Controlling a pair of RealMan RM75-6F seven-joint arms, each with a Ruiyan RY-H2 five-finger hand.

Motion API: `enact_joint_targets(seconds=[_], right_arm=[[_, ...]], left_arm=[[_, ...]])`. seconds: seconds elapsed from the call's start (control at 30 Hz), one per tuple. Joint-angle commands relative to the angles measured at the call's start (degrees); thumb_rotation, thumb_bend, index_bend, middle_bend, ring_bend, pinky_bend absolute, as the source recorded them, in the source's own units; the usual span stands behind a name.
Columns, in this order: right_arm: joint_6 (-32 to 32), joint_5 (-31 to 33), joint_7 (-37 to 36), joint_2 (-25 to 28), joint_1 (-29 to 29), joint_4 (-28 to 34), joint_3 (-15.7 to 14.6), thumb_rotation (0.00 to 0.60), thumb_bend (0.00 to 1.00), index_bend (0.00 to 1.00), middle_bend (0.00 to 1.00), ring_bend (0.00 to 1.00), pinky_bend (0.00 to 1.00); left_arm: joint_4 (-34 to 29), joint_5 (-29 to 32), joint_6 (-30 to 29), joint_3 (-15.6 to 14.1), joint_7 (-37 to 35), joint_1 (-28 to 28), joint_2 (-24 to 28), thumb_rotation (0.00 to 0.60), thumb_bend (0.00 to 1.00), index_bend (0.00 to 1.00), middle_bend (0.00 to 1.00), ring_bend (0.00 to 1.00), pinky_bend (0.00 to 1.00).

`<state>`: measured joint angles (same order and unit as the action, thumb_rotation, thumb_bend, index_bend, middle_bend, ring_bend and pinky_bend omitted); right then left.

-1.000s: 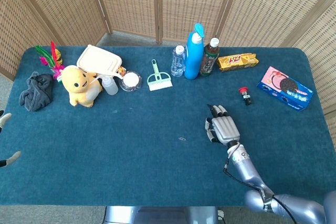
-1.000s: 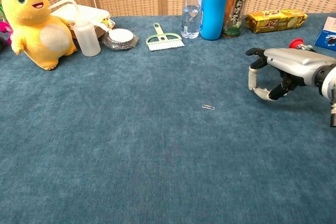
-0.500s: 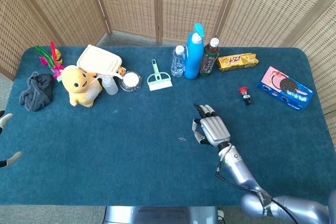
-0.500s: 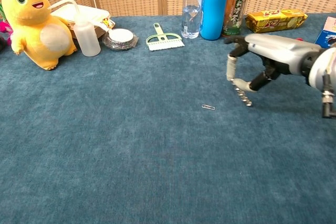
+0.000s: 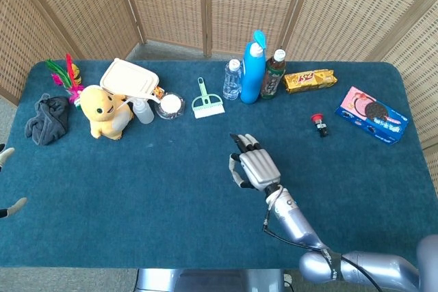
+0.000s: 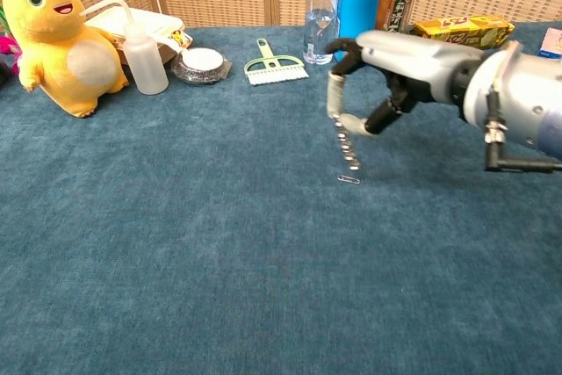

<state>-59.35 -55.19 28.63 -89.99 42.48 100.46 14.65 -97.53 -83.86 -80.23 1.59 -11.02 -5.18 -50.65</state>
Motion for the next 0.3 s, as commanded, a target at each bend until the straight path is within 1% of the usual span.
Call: enact_joint_targets(seconds=[0.03,0.13,0.3], right_arm=[[-0.86,2.49,2.56,-0.75,1.92,1.42,1.53,0.600,0.54,0.59,0.00,0.00,0.00],[-1.54,4.20,4.02,-1.12,3.02,2.15,2.08,0.600,0.54,0.59,0.00,0.00,0.00],[-2.11,6.00,4.85,-1.48,4.11,2.05,2.07,0.600,0.54,0.59,0.00,0.00,0.00]], left_arm=[[0.05,-0.11,-0.05,-0.06,-0.24,0.03,0.07,0.600,0.36,0.00,0.00,0.00,0.05],[0.14,-0.06,0.00,-0.06,-0.39,0.01,0.13,0.600,0.36,0.00,0.00,0.00,0.05],[0.25,-0.04,0.06,-0.12,-0.59,0.02,0.15,0.600,0.36,0.00,0.00,0.00,0.05]])
